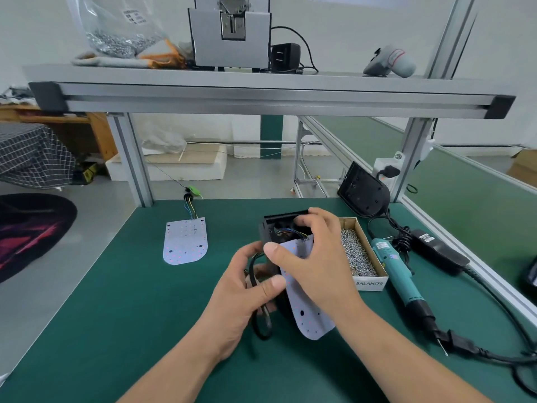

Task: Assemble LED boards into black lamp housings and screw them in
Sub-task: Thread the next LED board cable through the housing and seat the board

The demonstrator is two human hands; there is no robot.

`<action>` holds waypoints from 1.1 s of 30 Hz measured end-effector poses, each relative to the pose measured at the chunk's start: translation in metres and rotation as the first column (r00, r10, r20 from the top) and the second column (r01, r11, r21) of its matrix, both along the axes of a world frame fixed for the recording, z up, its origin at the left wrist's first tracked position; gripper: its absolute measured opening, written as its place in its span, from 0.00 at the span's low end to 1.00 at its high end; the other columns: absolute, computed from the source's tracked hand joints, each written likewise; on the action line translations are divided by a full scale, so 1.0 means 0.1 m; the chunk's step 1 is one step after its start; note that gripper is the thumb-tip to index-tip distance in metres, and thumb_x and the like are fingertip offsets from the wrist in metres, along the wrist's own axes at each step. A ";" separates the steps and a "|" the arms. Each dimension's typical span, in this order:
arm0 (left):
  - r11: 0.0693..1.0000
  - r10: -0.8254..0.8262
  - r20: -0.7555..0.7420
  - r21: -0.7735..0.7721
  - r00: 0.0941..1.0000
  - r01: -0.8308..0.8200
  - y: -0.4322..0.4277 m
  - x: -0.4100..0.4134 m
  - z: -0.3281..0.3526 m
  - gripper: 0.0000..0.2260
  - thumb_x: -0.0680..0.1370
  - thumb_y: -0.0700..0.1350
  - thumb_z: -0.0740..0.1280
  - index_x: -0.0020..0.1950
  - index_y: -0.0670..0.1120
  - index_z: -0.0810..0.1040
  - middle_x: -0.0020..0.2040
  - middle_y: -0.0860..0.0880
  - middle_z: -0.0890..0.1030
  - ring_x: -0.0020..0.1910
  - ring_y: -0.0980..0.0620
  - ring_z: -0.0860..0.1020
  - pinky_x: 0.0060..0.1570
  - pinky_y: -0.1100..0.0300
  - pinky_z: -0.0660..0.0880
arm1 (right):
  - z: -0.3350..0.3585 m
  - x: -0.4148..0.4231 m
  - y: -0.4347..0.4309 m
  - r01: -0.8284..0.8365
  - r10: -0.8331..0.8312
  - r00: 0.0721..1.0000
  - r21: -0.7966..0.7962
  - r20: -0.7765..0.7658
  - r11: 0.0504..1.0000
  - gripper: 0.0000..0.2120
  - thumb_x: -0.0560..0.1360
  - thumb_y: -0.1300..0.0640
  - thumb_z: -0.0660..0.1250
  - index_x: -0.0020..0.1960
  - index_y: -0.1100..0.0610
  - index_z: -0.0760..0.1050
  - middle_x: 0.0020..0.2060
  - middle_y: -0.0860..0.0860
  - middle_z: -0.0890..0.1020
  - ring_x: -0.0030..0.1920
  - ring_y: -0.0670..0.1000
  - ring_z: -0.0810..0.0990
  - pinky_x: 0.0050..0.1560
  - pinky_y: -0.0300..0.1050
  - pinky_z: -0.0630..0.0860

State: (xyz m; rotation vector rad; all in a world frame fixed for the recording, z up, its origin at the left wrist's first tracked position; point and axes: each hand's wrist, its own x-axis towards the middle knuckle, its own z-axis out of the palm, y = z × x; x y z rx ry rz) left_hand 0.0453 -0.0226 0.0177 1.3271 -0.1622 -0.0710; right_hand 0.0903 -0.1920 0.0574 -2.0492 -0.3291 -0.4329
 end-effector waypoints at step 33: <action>0.971 0.179 0.013 0.158 0.984 -0.179 0.02 0.03 -0.04 0.11 0.75 0.49 0.74 0.57 0.58 0.84 0.58 0.49 0.88 0.58 0.45 0.86 0.64 0.37 0.79 | -0.03 0.22 -0.29 -0.100 0.121 0.976 -0.119 0.182 0.988 0.17 0.75 0.53 0.78 0.59 0.50 0.76 0.67 0.42 0.73 0.68 0.43 0.73 0.63 0.31 0.67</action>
